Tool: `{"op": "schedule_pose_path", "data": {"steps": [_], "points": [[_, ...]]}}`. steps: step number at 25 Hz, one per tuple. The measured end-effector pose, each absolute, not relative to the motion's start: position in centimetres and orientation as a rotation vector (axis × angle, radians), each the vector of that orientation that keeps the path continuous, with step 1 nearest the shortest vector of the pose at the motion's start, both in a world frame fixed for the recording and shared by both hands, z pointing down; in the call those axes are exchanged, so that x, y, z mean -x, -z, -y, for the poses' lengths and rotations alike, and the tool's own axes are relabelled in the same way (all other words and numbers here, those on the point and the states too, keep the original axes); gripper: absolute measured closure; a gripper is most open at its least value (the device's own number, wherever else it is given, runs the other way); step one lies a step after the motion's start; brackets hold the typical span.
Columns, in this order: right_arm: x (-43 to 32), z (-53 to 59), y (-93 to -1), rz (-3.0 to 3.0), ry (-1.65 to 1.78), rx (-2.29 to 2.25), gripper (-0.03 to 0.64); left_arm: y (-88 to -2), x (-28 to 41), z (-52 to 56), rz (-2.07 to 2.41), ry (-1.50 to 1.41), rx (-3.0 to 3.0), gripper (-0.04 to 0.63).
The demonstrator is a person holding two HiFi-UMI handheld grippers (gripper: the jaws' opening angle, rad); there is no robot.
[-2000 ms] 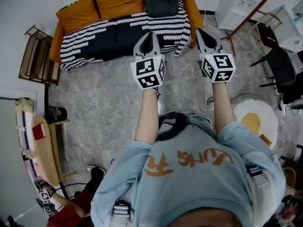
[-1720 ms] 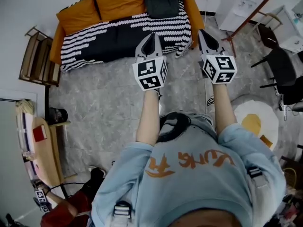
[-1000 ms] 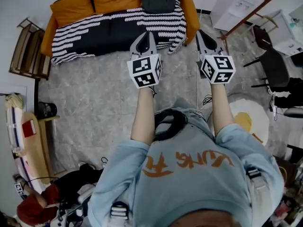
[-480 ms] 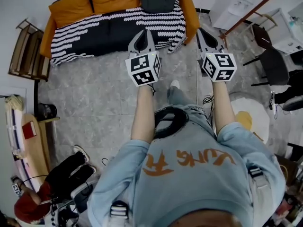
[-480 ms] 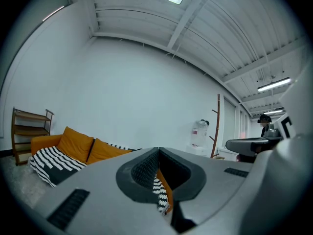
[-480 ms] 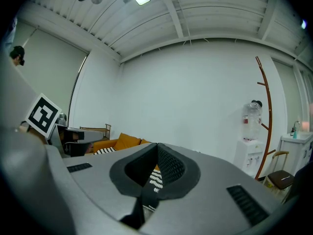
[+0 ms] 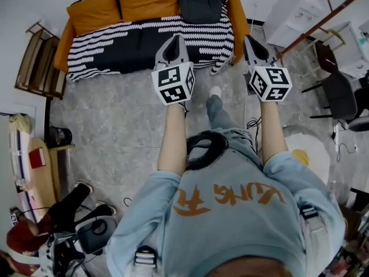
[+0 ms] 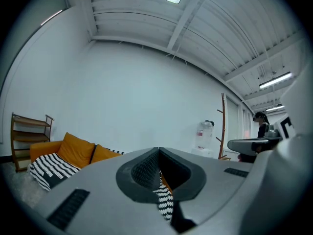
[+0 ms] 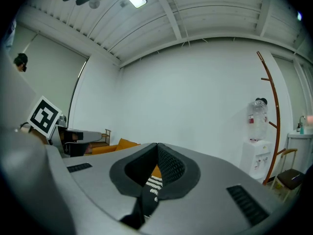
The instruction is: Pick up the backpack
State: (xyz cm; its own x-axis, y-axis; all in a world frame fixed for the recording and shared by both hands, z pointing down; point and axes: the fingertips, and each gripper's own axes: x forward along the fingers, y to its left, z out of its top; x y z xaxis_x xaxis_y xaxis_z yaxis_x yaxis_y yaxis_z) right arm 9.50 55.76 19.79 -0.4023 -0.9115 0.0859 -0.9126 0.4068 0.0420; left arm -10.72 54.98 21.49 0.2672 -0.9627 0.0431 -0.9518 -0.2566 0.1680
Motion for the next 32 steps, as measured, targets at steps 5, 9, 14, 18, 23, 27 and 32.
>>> {"op": "schedule_pose_path", "data": {"steps": [5,9,14,18,23,27,32], "points": [[-13.1,-51.2,-21.0,2.584,-0.056,-1.669,0.618,-22.5,7.5,-51.0,1.827,0.066,-2.363,0.575],[-14.3,-44.5,-22.4,2.586,-0.094,-1.661,0.618,-23.9,6.4,-44.7,1.824,0.037,-2.346,0.575],[-13.6,-35.5,-23.7,2.544,-0.152,-1.638,0.618,-26.5,7.3,-36.3,1.782,0.024,-2.272,0.575],[-14.8,-28.0,-26.3,2.513,-0.261,-1.612,0.618,-29.7,6.1,-30.7,1.747,-0.028,-2.196,0.575],[-13.7,-20.3,-29.2,2.519,-0.368,-1.523,0.618,-32.6,6.0,-24.3,1.706,-0.092,-2.12,0.575],[-13.8,-14.7,-30.2,2.534,-0.415,-1.491,0.618,-32.7,4.8,-18.9,1.71,-0.134,-2.12,0.575],[-14.9,-10.7,-30.3,2.556,-0.462,-1.51,0.618,-32.3,2.7,-15.2,1.69,-0.191,-2.154,0.575]]}}
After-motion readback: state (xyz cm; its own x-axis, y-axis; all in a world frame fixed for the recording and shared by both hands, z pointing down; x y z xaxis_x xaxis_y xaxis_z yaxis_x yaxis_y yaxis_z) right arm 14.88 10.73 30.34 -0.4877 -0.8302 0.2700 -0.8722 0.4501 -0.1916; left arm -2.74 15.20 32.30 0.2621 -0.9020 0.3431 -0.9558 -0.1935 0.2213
